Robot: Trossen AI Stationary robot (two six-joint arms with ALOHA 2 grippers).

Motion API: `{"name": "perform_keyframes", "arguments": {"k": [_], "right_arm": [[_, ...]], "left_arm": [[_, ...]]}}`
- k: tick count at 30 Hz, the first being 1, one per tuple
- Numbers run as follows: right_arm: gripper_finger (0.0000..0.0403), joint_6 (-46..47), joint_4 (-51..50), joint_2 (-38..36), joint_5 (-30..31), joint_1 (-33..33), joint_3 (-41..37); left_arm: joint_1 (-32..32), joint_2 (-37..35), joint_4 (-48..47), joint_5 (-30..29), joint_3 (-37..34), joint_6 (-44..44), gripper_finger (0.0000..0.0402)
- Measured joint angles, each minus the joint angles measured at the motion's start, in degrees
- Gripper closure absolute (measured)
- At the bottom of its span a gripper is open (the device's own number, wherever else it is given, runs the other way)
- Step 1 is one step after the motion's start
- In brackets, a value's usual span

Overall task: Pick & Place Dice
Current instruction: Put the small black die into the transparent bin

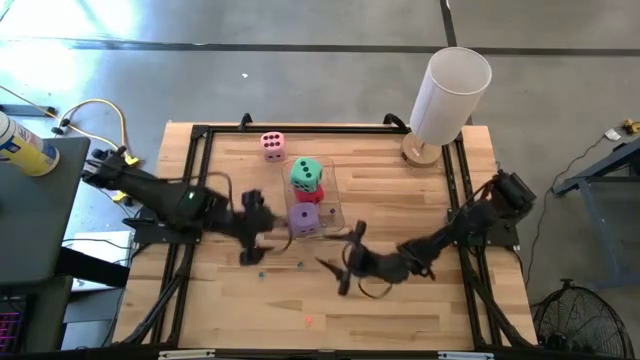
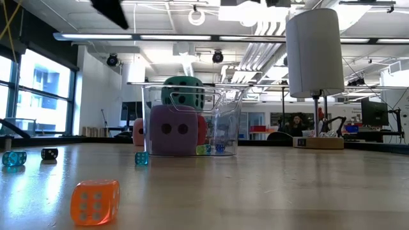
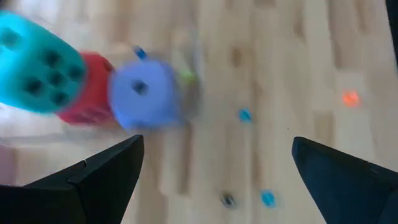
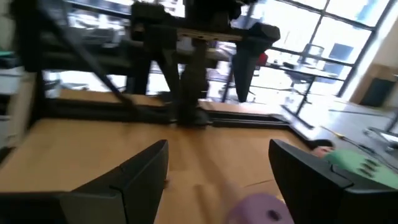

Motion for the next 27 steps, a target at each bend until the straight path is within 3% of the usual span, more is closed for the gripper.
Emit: {"name": "perform_keyframes", "arguments": {"k": [7,15,19,24,27], "right_arm": [[0.0133,1.92,-1.14,0.0,-0.02,6.19,0.0],[0.0133,1.73,-1.5,0.0,0.0,7.48,0.0],[0.0133,4.05,-3.59,0.0,-0.07,6.39,0.0],[0.0133,9.41,-5.66,0.0,-0.34,4.48,0.0],[0.0133,11.4,-6.05,0.0,-3.47,3.41,0.0]], "left_arm": [[-14.0,0.42,2.37,-0.71,-5.85,-3.28,0.0005],[-24.49,-5.64,3.31,-16.31,-19.53,-15.99,0.0005],[-26.38,-13.74,8.36,-18.59,-27.81,-19.52,0.0005],[-25.62,-25.21,19.53,-19.31,-37.04,-15.39,0.0005],[-24.79,-30.56,27.03,-19.27,-42.03,-11.48,0.0005]]}}
